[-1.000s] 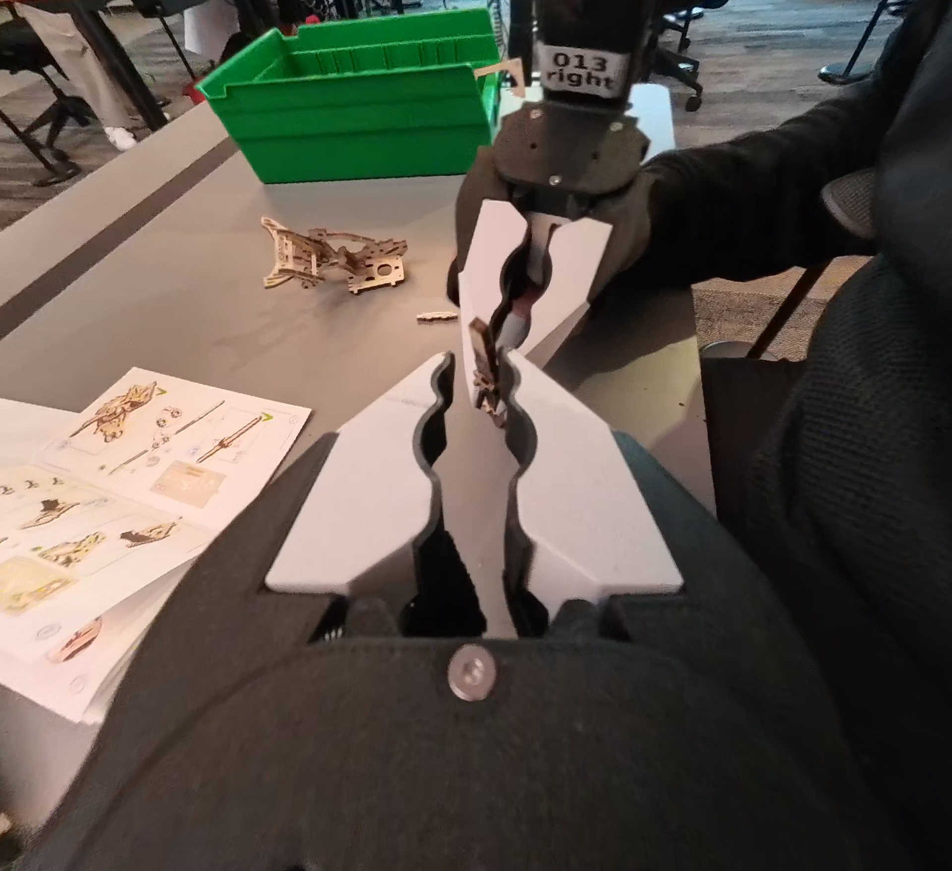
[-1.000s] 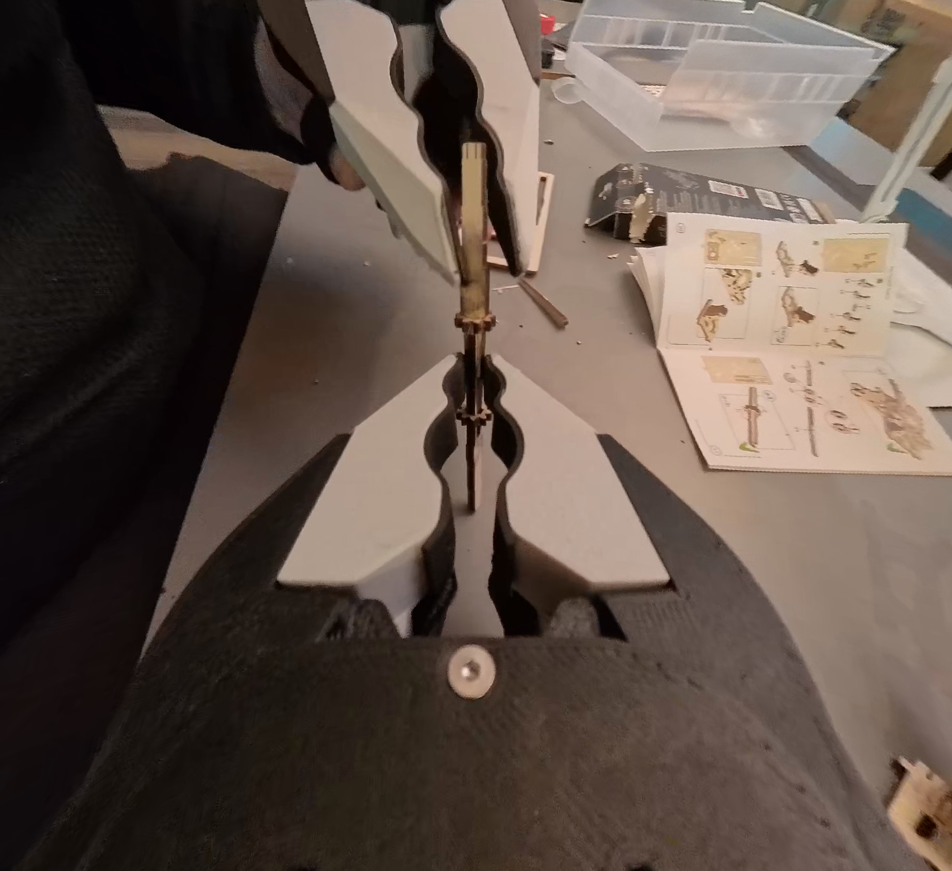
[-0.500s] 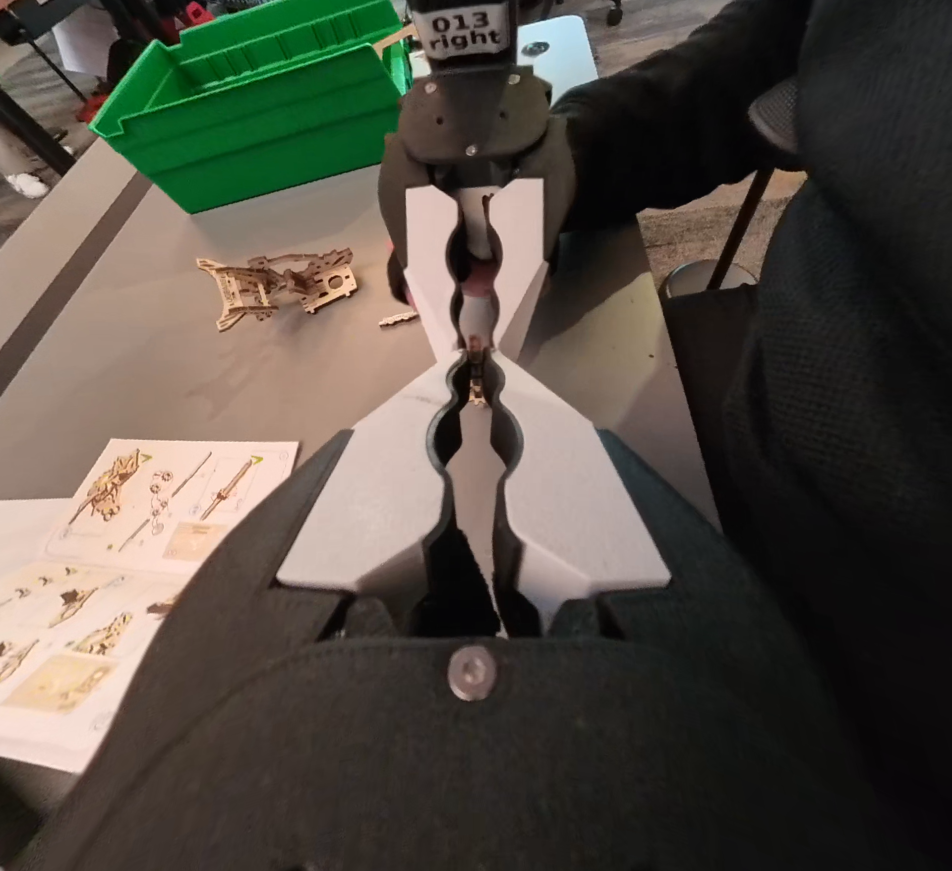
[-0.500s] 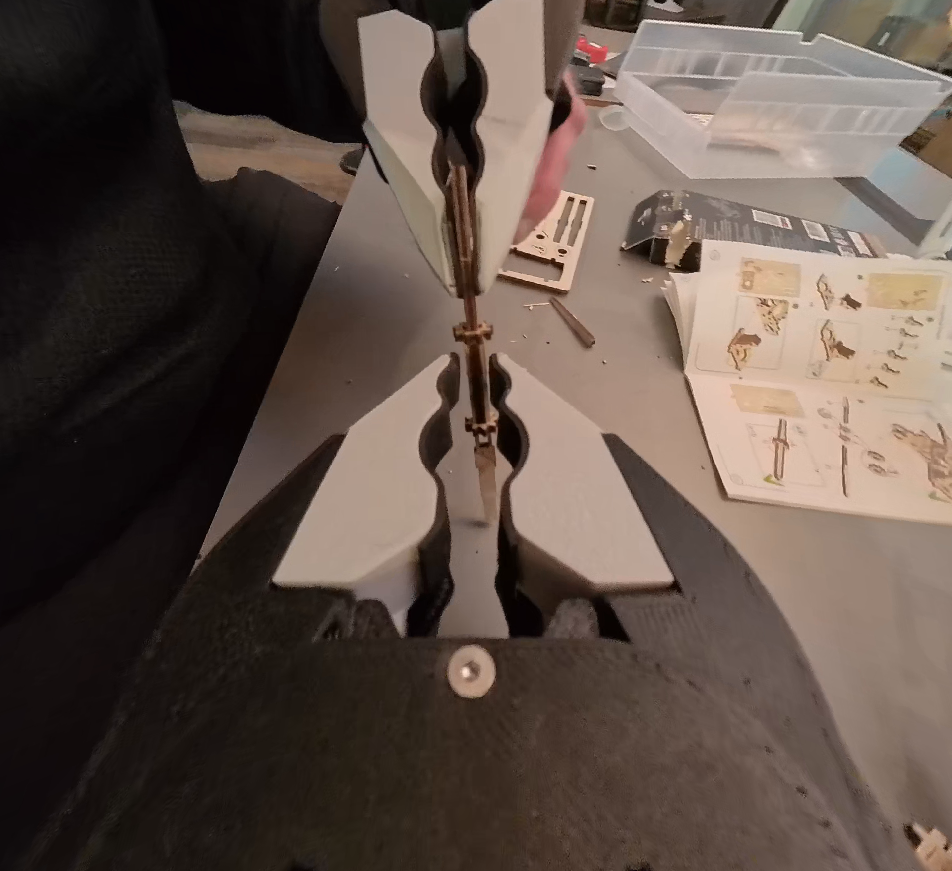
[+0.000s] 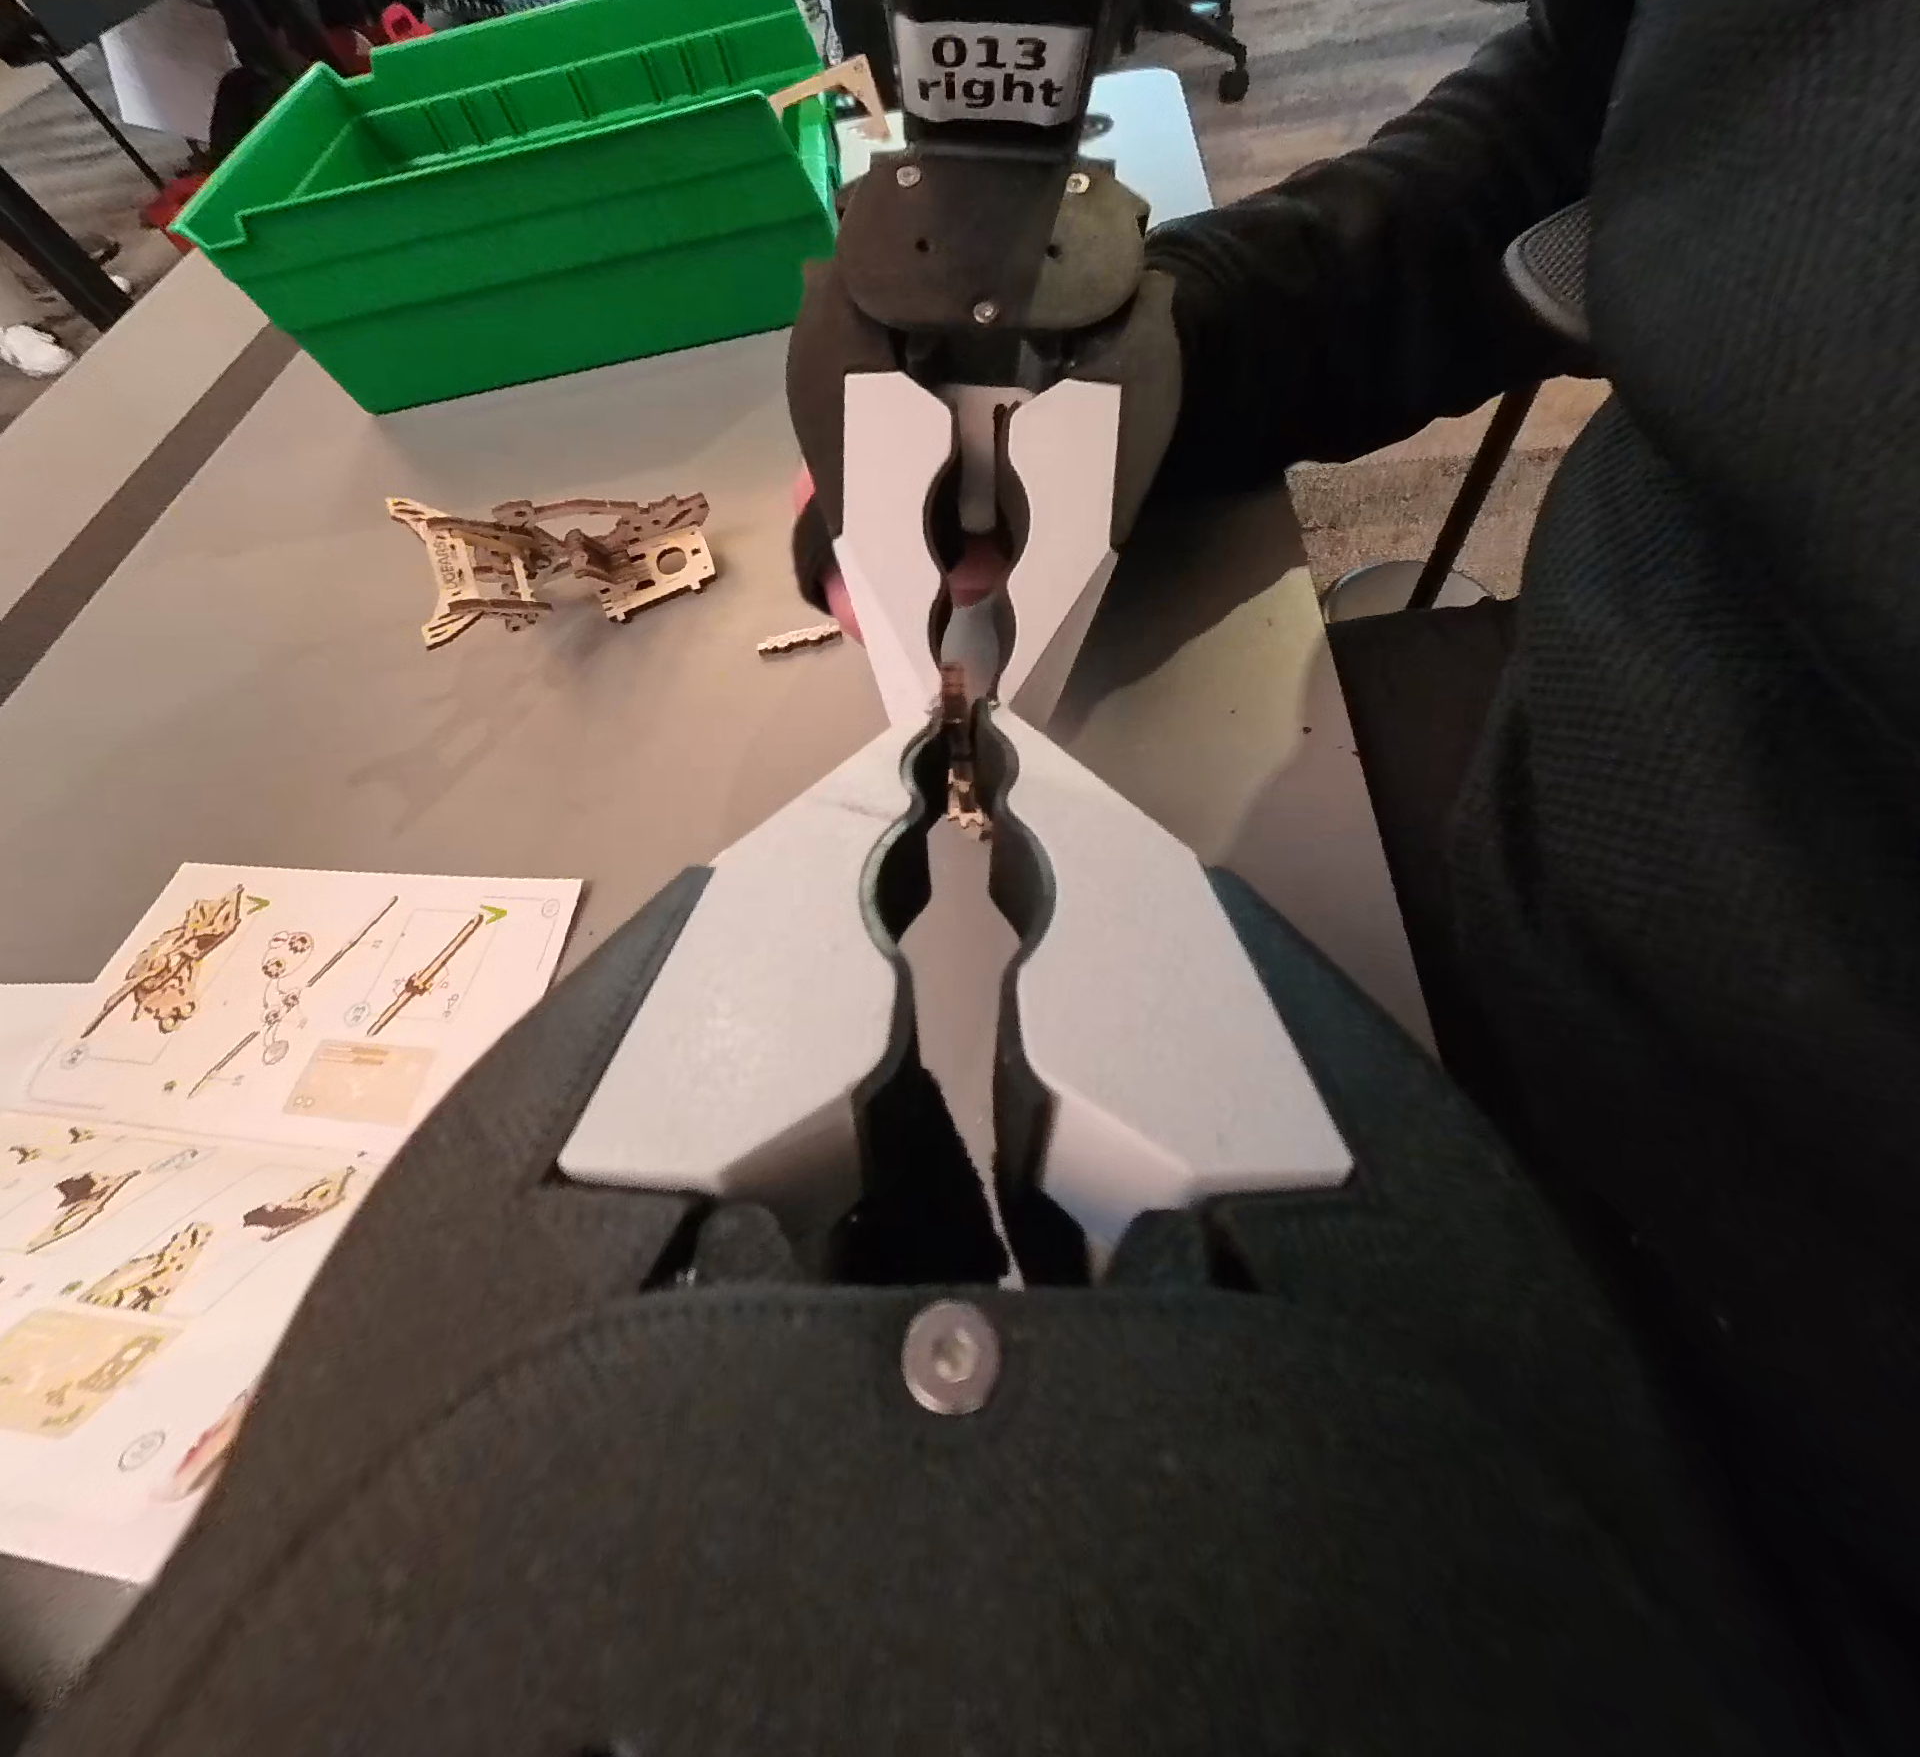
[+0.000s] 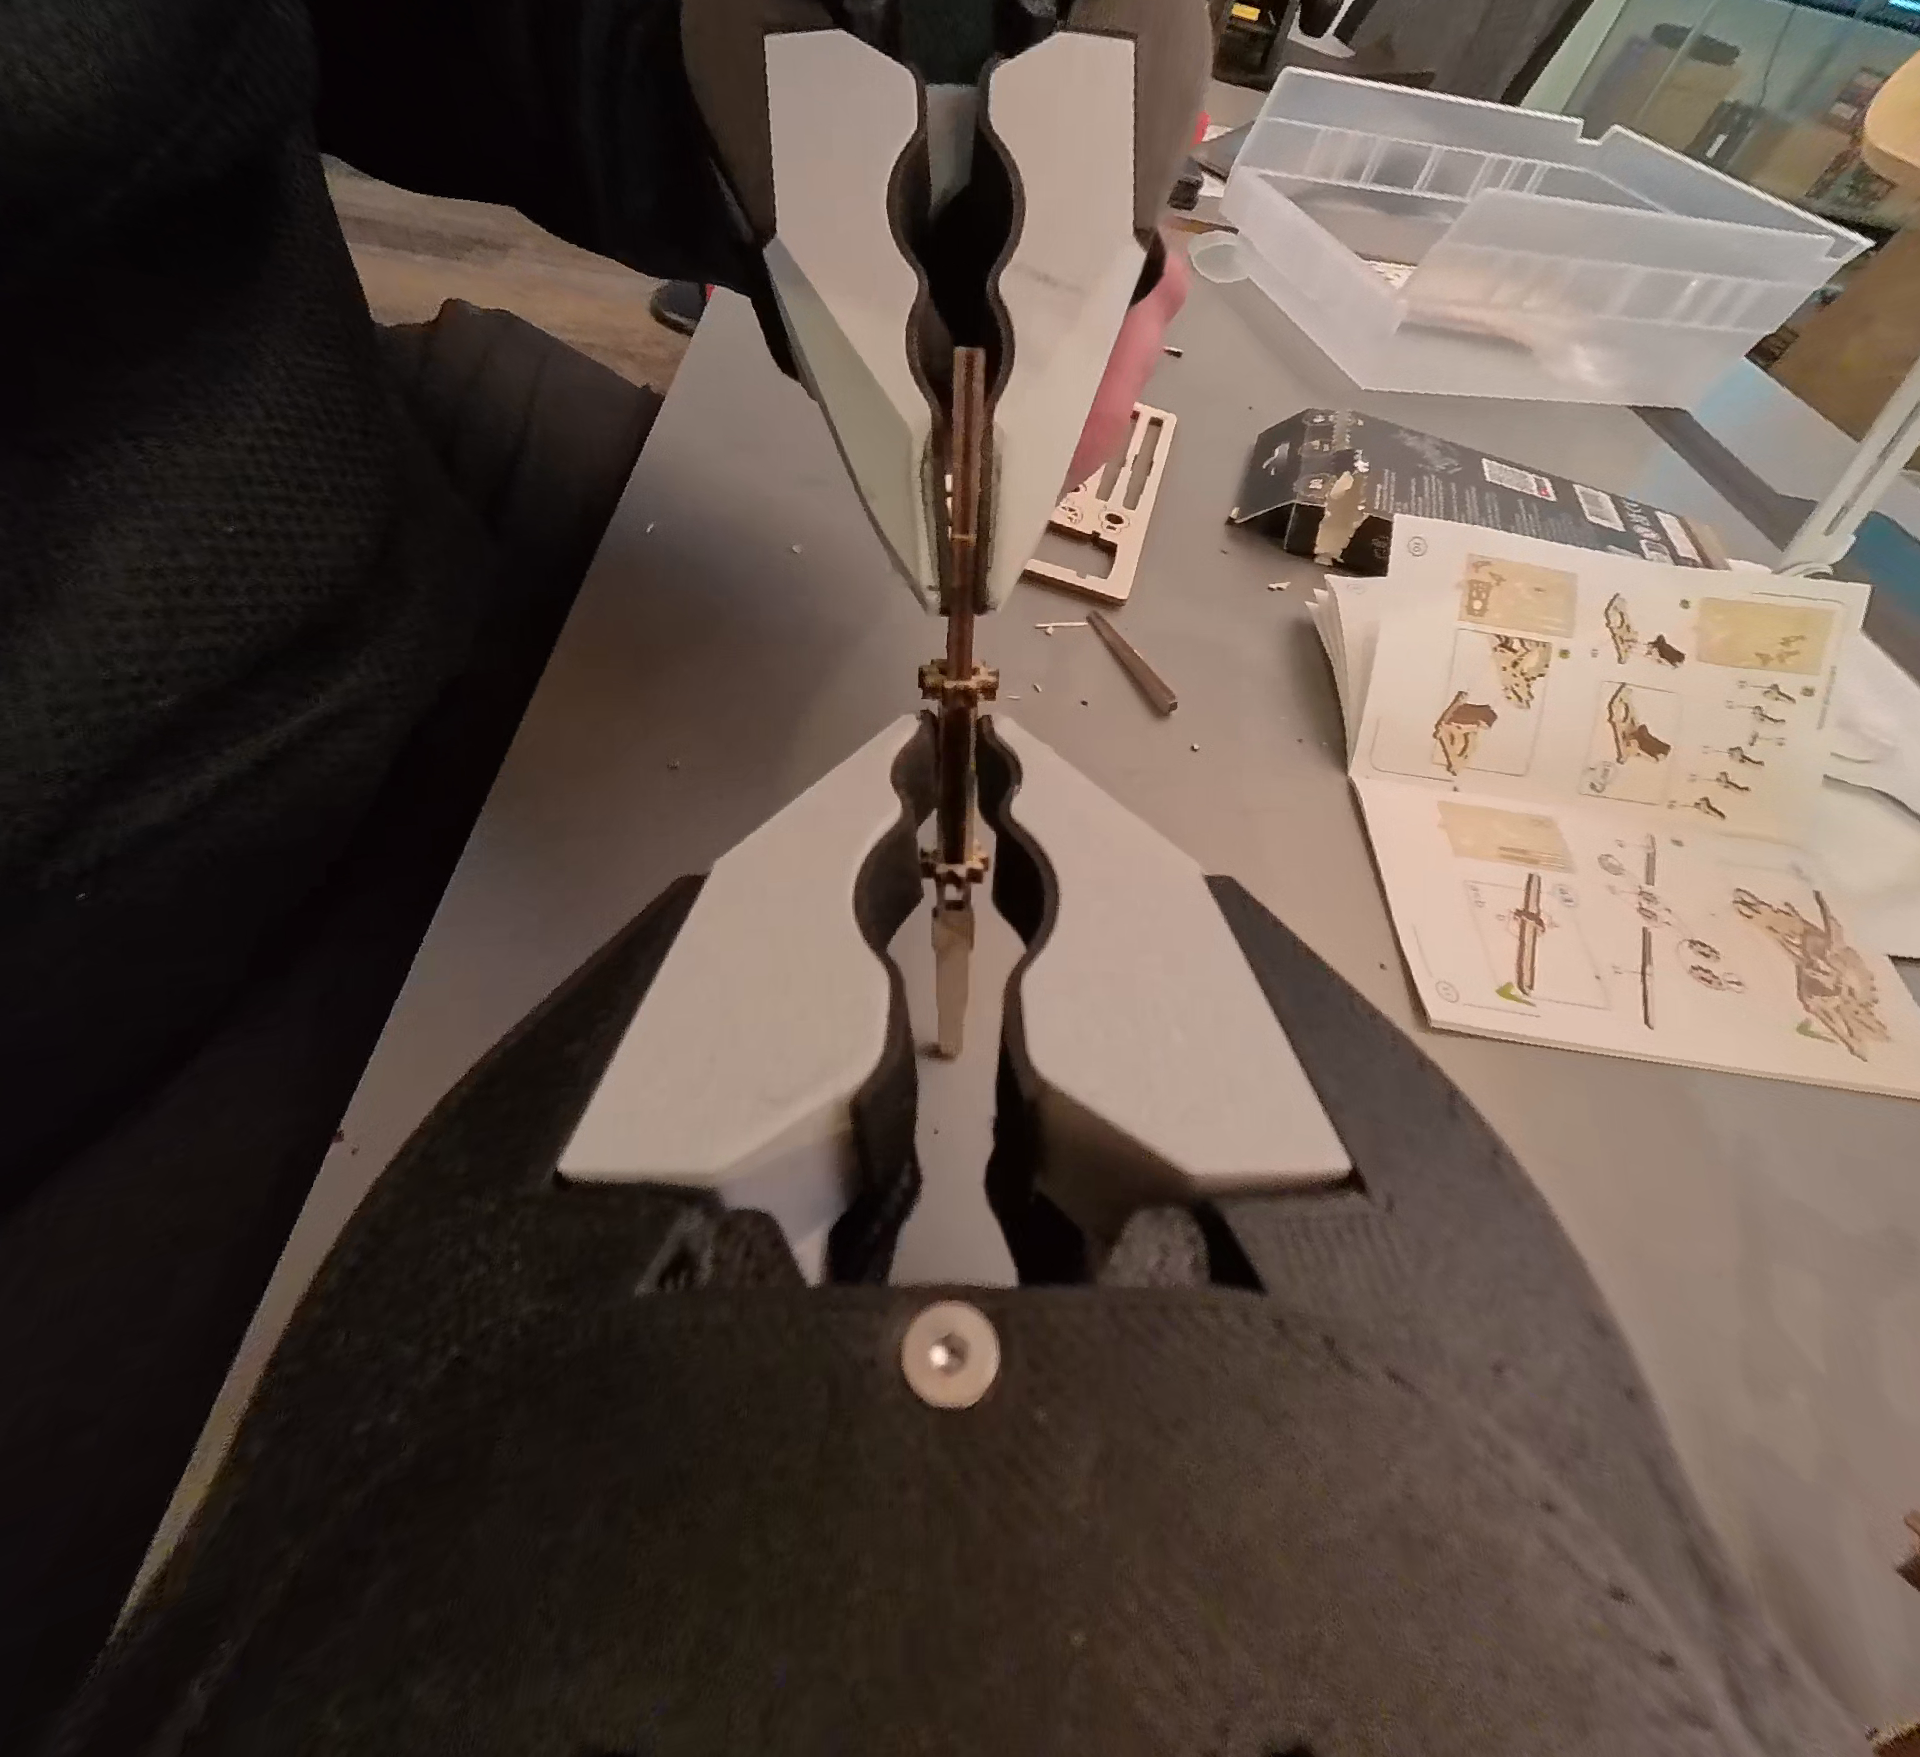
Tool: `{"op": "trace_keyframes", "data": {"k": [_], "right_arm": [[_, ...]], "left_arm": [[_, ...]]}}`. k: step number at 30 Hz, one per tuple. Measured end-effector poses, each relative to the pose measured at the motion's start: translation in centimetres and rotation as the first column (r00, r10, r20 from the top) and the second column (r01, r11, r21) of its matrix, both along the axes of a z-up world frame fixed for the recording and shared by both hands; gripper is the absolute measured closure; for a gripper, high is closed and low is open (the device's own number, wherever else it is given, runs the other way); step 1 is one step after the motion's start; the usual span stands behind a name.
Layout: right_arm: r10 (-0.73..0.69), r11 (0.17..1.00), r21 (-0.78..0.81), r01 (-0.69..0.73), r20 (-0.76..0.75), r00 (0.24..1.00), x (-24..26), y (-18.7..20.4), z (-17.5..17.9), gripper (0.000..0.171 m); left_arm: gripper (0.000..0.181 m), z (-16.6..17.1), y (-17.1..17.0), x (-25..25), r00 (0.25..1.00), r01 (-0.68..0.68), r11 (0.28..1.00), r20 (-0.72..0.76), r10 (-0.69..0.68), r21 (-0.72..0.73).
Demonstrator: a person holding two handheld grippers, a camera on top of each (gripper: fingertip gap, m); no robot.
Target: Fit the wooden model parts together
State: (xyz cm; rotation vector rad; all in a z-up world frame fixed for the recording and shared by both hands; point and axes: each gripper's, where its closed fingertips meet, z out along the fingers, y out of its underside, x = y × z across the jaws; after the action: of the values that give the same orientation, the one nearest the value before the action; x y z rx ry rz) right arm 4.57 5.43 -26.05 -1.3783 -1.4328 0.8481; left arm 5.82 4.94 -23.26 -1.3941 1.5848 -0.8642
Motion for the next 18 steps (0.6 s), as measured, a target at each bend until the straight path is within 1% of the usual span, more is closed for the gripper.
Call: {"op": "trace_keyframes", "data": {"k": [4, 11, 14, 17, 18], "right_arm": [[0.002, 1.0, -0.004, -0.002, -0.04, 0.999, 0.1, 0.0, 0.5, 0.167], [0.025, 1.0, -0.014, -0.025, -0.025, 0.999, 0.2, -0.2, 0.3, 0.168], [0.011, 1.0, -0.024, -0.012, -0.038, 0.999, 0.3, 0.2, 0.5, 0.168], [-0.002, 0.999, -0.043, -0.001, -0.063, 0.998, 0.5, 0.4, 0.7, 0.168], [-0.004, 0.999, -0.051, 0.0, -0.072, 0.997, 0.4, 0.4, 0.7, 0.168]], "left_arm": [[0.179, -0.3, 0.2, -0.3, 1.0, -0.013, 1.0, -0.008, 0.013, -0.005], [0.179, -0.4, 0.0, -0.3, 1.0, 0.001, 1.0, -0.009, -0.001, -0.014], [0.178, -0.4, 0.5, -0.1, 1.0, -0.029, 0.999, 0.004, 0.029, -0.02], [0.16, -0.9, 1.1, 0.1, 0.997, -0.074, 0.997, 0.003, 0.074, -0.039], [0.163, -1.0, 1.2, 0.3, 0.997, -0.081, 0.996, 0.011, 0.082, -0.049]]}}
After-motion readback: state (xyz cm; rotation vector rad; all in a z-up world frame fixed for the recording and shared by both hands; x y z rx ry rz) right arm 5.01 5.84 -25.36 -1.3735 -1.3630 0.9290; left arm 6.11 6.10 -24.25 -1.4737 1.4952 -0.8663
